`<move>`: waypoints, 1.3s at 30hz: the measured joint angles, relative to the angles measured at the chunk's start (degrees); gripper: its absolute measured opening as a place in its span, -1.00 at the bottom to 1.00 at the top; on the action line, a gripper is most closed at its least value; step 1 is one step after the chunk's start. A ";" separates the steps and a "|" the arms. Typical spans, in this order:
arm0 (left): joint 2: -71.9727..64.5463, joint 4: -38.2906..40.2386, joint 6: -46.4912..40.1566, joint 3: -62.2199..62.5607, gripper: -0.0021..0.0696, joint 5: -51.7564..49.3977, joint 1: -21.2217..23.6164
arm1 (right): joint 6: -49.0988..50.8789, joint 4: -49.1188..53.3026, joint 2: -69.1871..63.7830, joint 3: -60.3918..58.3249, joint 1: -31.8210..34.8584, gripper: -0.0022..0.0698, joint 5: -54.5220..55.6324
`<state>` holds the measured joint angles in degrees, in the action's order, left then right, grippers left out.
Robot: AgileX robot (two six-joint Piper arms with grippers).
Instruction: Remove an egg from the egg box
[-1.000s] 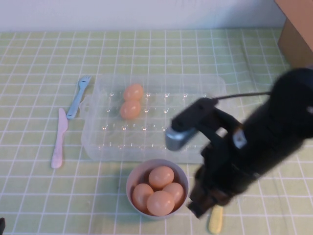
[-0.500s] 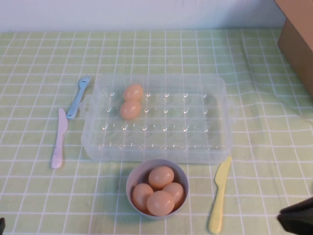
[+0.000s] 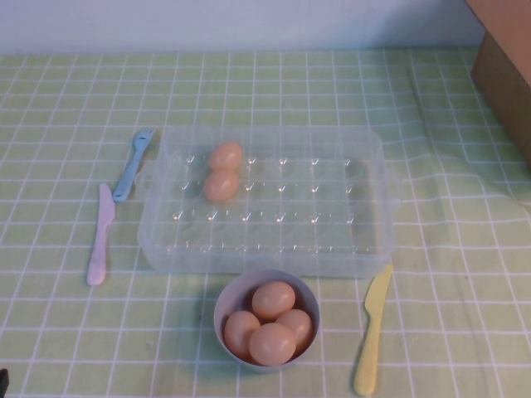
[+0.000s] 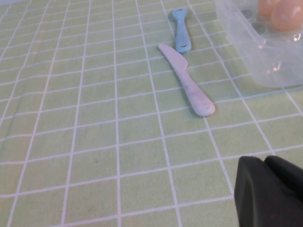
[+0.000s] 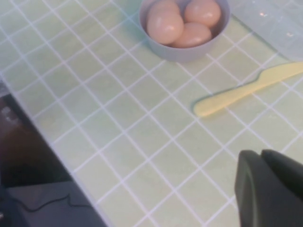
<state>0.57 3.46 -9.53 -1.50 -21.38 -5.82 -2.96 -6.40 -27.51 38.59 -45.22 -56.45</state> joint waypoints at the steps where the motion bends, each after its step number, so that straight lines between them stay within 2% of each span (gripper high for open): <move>1: 0.00 0.00 0.00 0.00 -0.95 0.00 0.00 | 0.00 0.54 -0.01 -0.75 0.00 -0.98 0.94; 6: 0.00 0.00 0.00 0.00 -0.95 0.00 0.00 | 0.00 3.43 0.79 -6.28 0.17 -0.98 9.70; 9: 0.00 0.00 0.00 0.00 -0.95 0.00 0.00 | 0.00 5.79 3.01 -11.64 3.67 -0.98 18.36; 11: 0.00 0.00 0.00 0.00 -0.95 0.00 0.00 | 0.00 7.84 4.98 -16.75 8.38 -0.98 24.85; 19: 0.00 0.00 0.00 0.00 -0.95 0.00 0.00 | 0.00 12.20 14.87 -35.69 34.54 -0.99 52.21; 22: 0.00 0.00 0.00 0.00 -0.95 0.00 0.00 | 2.05 11.35 17.71 -39.53 40.03 -0.99 57.77; 26: 0.00 0.00 0.00 0.00 -0.95 0.00 0.00 | 4.88 10.49 21.15 -40.08 42.35 -0.99 58.71; 39: 0.00 0.00 0.00 0.00 -0.95 0.00 0.00 | 5.81 10.03 27.91 -40.08 42.34 -0.99 50.74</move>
<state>0.57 3.46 -9.53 -1.50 -21.38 -5.82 2.85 3.62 0.40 -1.49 -2.89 -5.71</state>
